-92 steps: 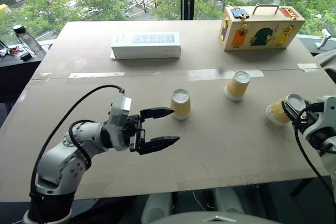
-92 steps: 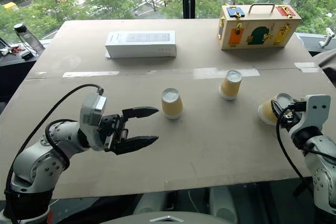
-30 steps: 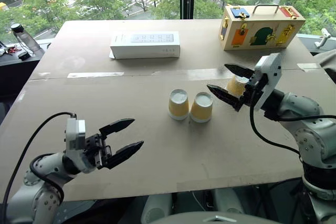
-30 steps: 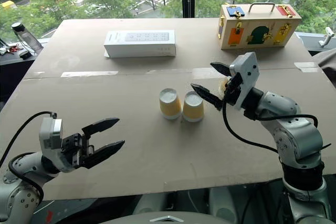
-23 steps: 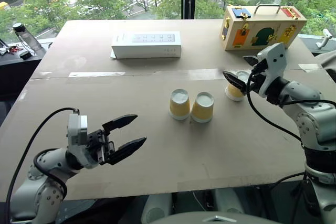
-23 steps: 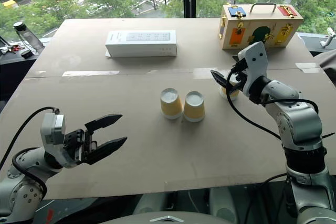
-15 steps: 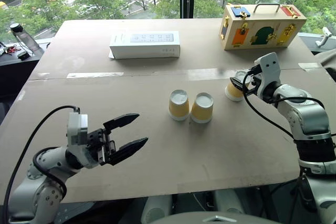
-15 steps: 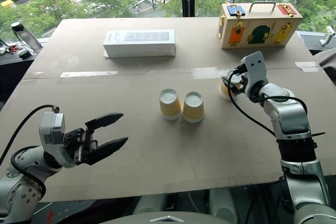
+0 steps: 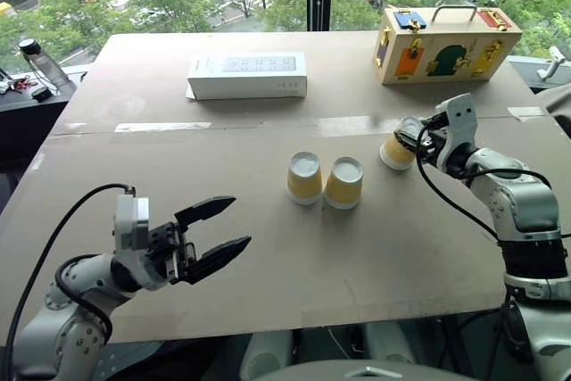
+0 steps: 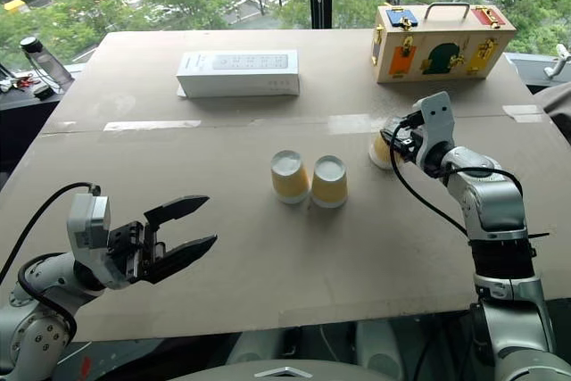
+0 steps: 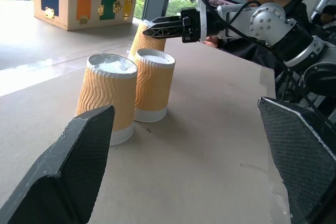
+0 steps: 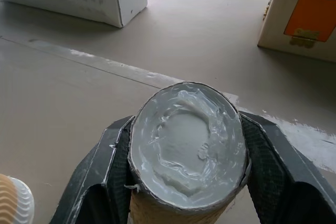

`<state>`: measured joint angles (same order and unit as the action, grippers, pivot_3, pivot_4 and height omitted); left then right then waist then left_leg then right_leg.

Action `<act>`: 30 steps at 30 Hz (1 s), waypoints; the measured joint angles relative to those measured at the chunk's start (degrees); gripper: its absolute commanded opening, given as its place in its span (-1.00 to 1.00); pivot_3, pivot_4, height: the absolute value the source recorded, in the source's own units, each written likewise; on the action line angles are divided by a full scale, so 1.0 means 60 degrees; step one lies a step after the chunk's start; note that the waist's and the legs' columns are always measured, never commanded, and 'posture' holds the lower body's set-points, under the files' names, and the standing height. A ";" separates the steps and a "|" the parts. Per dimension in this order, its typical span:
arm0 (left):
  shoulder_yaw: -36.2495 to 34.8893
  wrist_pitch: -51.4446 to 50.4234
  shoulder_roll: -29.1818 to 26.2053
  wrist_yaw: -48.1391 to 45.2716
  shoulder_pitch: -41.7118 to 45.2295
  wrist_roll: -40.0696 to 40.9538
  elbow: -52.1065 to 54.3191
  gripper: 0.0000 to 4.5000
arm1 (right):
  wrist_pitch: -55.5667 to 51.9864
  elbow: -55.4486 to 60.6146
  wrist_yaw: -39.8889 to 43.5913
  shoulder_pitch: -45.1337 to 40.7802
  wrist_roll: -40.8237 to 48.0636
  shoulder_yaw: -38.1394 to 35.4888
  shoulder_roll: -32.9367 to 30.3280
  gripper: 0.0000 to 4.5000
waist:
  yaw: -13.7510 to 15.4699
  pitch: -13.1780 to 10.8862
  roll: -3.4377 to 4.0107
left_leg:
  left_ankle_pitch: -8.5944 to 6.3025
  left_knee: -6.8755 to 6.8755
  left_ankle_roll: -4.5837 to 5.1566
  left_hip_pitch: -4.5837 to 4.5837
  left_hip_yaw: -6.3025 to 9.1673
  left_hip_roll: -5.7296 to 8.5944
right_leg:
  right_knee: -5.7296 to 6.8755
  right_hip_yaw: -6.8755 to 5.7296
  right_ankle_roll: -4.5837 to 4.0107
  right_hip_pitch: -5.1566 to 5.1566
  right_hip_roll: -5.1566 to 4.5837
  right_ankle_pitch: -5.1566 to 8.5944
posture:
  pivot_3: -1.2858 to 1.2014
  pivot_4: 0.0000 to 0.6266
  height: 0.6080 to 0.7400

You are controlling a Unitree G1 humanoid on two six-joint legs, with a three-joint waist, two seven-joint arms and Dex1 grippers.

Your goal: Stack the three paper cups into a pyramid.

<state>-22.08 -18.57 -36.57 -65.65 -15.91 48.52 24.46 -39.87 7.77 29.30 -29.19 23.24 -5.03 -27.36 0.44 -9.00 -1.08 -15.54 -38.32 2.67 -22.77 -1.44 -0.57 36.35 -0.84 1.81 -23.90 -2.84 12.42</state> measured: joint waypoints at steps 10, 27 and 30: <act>-0.0879 0.0136 -0.0153 -0.0530 -0.0433 -0.0001 -0.0841 1.00 | -0.2456 0.2369 0.1090 -0.2421 0.2360 0.0663 -0.0553 -0.05 | -0.0200 -0.0003 0.0004 | -0.0001 0.0004 0.0000 0.0001 0.0022 -0.0007 | -0.0002 -0.0021 -0.0002 0.0000 -0.0042 0.0001 | 0.03 -0.52 1.00; -0.1545 0.0267 0.0065 -0.0752 -0.0840 0.0419 -0.0770 1.00 | -0.3060 0.2304 0.1270 -0.2724 0.2159 0.2021 -0.0526 -0.05 | -0.0195 -0.0006 0.0007 | -0.0005 0.0008 0.0004 -0.0015 0.0022 -0.0002 | -0.0025 -0.0029 -0.0005 -0.0003 -0.0075 -0.0002 | 0.03 -0.52 1.00; -0.1593 0.0250 0.0245 -0.0652 -0.0708 0.0768 -0.0770 1.00 | -0.3103 0.2320 0.1277 -0.2734 0.2158 0.2229 -0.0476 -0.05 | -0.0191 -0.0006 0.0008 | -0.0005 0.0008 0.0004 -0.0015 0.0023 -0.0002 | -0.0026 -0.0030 -0.0005 -0.0003 -0.0077 -0.0002 | 0.03 -0.52 1.00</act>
<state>-31.64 -17.07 -35.09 -69.56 -20.16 53.13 19.84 -58.49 21.69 36.97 -45.59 36.19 8.34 -30.22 -0.70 -9.04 -1.03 -15.57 -38.27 2.69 -22.86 -1.31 -0.58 36.19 -1.02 1.77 -23.92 -3.30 12.40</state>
